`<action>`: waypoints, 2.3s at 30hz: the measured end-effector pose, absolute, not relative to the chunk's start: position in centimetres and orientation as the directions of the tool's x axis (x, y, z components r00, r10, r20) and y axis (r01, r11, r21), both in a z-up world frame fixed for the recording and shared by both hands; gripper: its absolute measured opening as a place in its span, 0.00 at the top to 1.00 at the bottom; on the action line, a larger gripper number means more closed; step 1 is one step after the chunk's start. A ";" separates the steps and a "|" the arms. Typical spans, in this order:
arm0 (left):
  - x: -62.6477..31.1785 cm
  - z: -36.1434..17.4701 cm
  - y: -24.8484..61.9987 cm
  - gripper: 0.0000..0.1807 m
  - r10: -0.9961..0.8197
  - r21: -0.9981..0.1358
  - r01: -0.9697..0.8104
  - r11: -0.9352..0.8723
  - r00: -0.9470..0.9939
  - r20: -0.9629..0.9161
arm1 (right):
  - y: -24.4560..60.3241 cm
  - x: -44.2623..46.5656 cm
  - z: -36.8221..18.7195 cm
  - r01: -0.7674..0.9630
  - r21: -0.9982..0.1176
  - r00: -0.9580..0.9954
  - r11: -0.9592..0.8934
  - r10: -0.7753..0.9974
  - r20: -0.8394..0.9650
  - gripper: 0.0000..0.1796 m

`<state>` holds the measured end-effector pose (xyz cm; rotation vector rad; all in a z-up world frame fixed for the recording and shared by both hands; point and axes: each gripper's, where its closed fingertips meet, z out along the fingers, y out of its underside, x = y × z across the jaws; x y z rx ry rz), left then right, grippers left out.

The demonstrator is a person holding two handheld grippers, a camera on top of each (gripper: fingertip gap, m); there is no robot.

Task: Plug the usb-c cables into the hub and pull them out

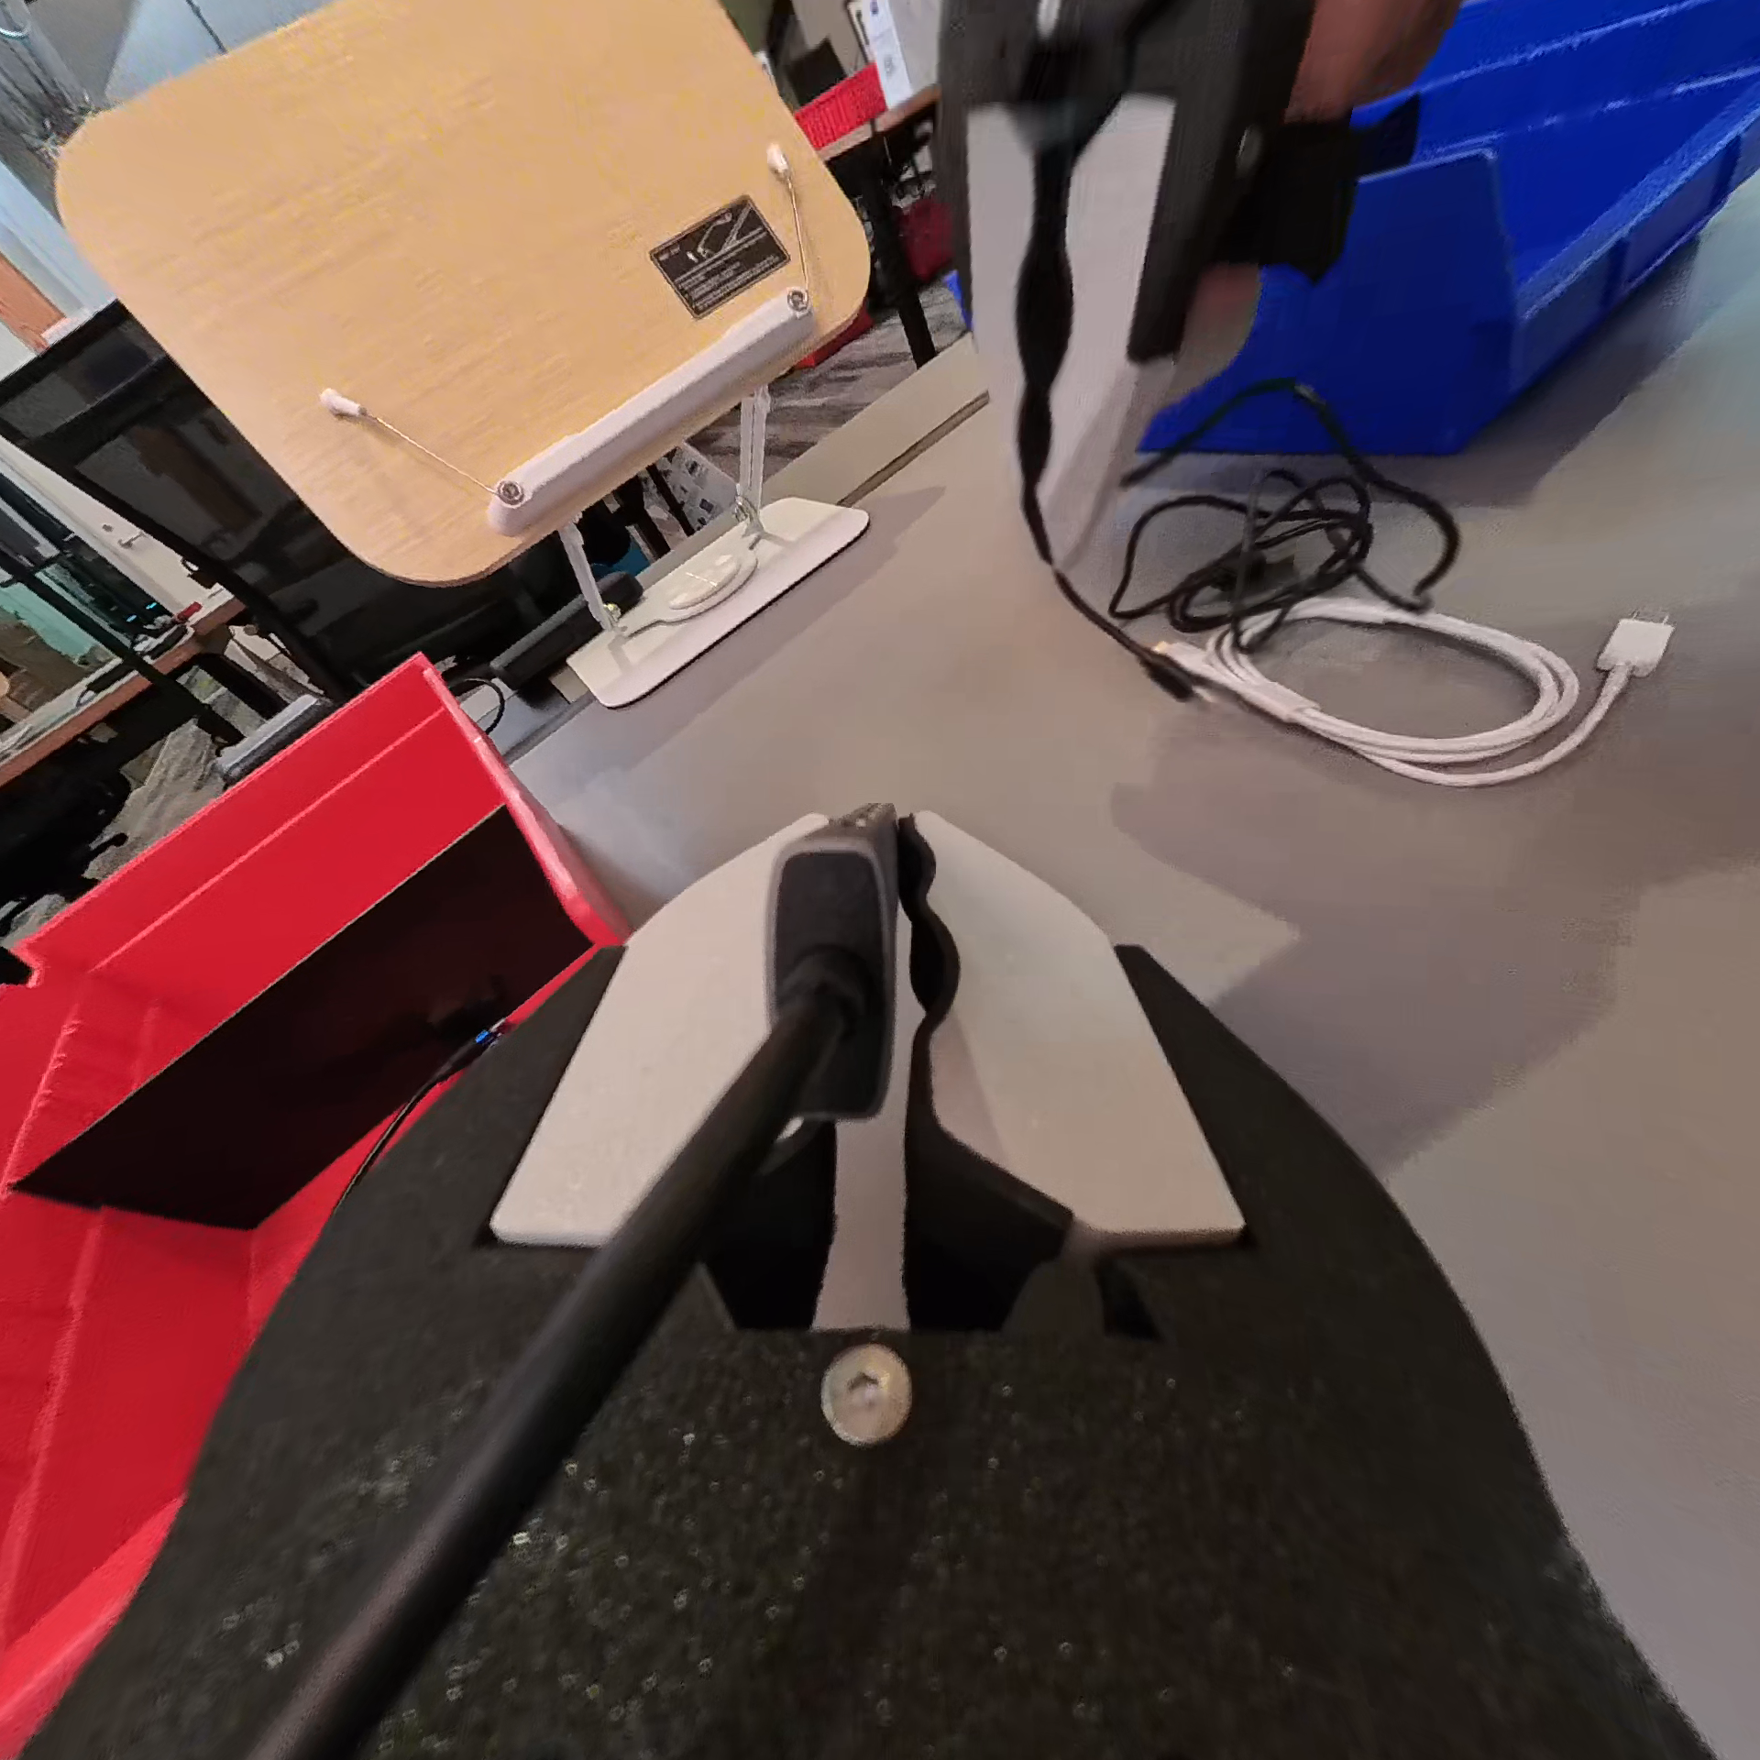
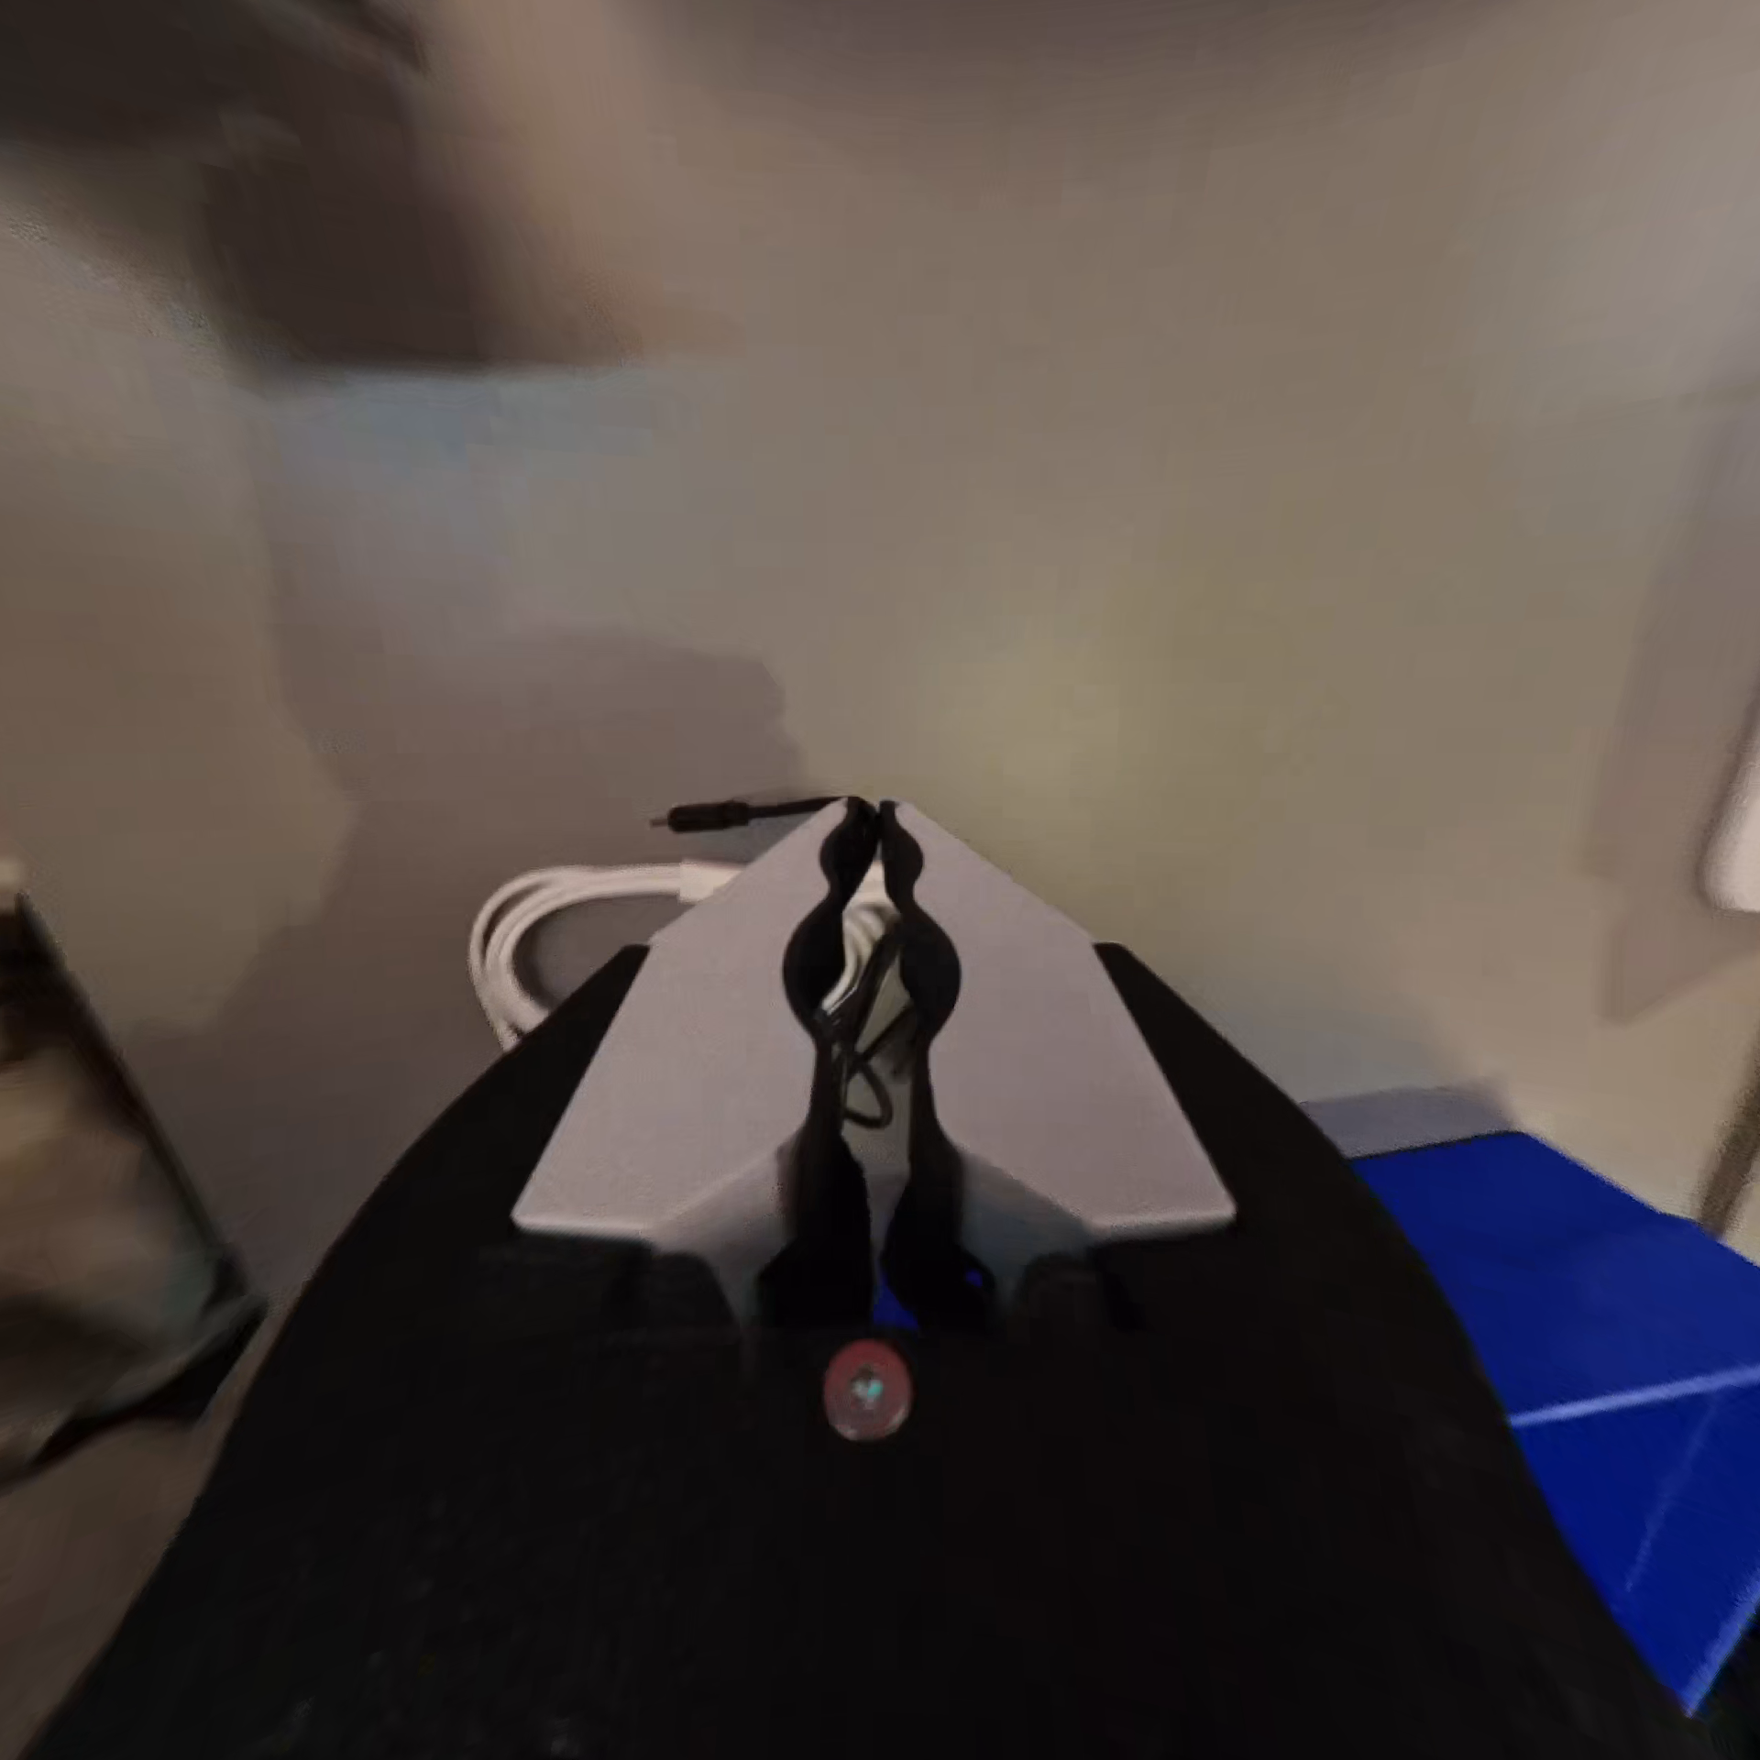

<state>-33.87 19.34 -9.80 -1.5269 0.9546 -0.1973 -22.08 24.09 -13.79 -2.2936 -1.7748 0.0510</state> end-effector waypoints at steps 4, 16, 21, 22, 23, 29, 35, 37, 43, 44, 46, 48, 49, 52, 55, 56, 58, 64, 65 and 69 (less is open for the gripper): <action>-33.5 -9.2 19.1 0.94 -0.643 -0.893 -0.429 0.136 0.647 -0.409 | 24.2 -24.2 -7.7 0.780 -0.618 0.385 -0.099 0.854 0.349 0.99; -29.6 -9.0 17.4 0.94 -0.523 -0.758 -0.567 0.322 0.561 -0.642 | 18.0 -22.5 -3.3 0.260 -0.958 0.842 0.118 0.457 0.285 0.99; -29.1 -9.4 17.8 0.94 -0.405 -0.654 -0.684 0.323 0.524 -0.749 | 17.8 -23.1 -4.3 0.228 -0.973 0.841 0.045 0.495 0.220 0.99; -28.9 -9.5 17.8 0.94 -0.405 -0.652 -0.687 0.321 0.523 -0.750 | 17.8 -23.0 -4.3 0.223 -0.974 0.841 0.040 0.497 0.213 0.99; -28.9 -9.6 17.8 0.94 -0.404 -0.651 -0.688 0.321 0.522 -0.751 | 17.8 -22.9 -4.3 0.212 -0.977 0.843 0.036 0.499 0.201 0.99; -28.6 -9.7 17.8 0.94 -0.408 -0.650 -0.686 0.325 0.519 -0.751 | 17.9 -23.4 -5.1 0.184 -0.983 0.836 -0.010 0.528 0.151 0.99; -28.9 -9.6 17.8 0.94 -0.399 -0.650 -0.691 0.316 0.524 -0.752 | 18.0 -23.7 -5.7 0.184 -0.982 0.831 -0.034 0.539 0.137 0.99; -29.1 -9.6 18.0 0.94 -0.394 -0.653 -0.692 0.309 0.532 -0.750 | 18.1 -23.6 -5.6 0.185 -0.982 0.834 -0.035 0.534 0.138 0.99; -29.3 -9.7 18.1 0.94 -0.396 -0.643 -0.701 0.309 0.520 -0.757 | 18.3 -23.5 -6.0 0.166 -0.984 0.834 -0.062 0.541 0.107 0.99; -29.3 -9.7 18.1 0.94 -0.396 -0.641 -0.703 0.309 0.517 -0.759 | 18.3 -23.4 -5.8 0.166 -0.984 0.835 -0.058 0.540 0.109 0.99; -29.2 -9.7 18.1 0.94 -0.394 -0.637 -0.705 0.311 0.514 -0.762 | 18.4 -23.3 -5.6 0.157 -0.986 0.838 -0.059 0.536 0.101 0.99; -29.1 -9.8 18.0 0.94 -0.393 -0.631 -0.709 0.313 0.508 -0.766 | 18.4 -23.3 -5.7 0.149 -0.986 0.836 -0.069 0.541 0.089 0.99; -29.1 -9.8 18.0 0.94 -0.392 -0.629 -0.711 0.314 0.506 -0.768 | 18.4 -23.3 -5.8 0.145 -0.987 0.836 -0.074 0.543 0.082 0.99; -29.0 -10.0 18.0 0.94 -0.391 -0.618 -0.722 0.310 0.496 -0.775 | 18.3 -23.5 -5.9 0.140 -0.987 0.833 -0.083 0.549 0.072 0.99; -28.9 -10.2 18.1 0.94 -0.392 -0.614 -0.726 0.309 0.491 -0.778 | 18.3 -23.5 -6.0 0.136 -0.986 0.831 -0.091 0.552 0.063 0.99; -28.9 -10.2 18.1 0.94 -0.391 -0.614 -0.726 0.309 0.492 -0.778 | 18.3 -23.5 -6.0 0.129 -0.987 0.831 -0.097 0.553 0.054 0.99; -28.9 -10.1 18.1 0.94 -0.387 -0.611 -0.729 0.309 0.491 -0.781 | 18.4 -23.4 -5.9 0.121 -0.988 0.833 -0.099 0.551 0.047 0.99; -29.0 -10.2 18.1 0.94 -0.378 -0.598 -0.739 0.310 0.481 -0.791 | 18.6 -23.3 -6.3 0.125 -0.985 0.835 -0.123 0.549 0.038 0.99; -28.9 -10.2 18.1 0.94 -0.378 -0.596 -0.740 0.311 0.479 -0.792 | 18.6 -23.3 -6.4 0.123 -0.984 0.835 -0.126 0.549 0.034 0.99; -28.8 -10.2 18.0 0.94 -0.373 -0.585 -0.747 0.316 0.469 -0.800 | 18.6 -23.2 -6.3 0.110 -0.985 0.836 -0.133 0.548 0.020 0.99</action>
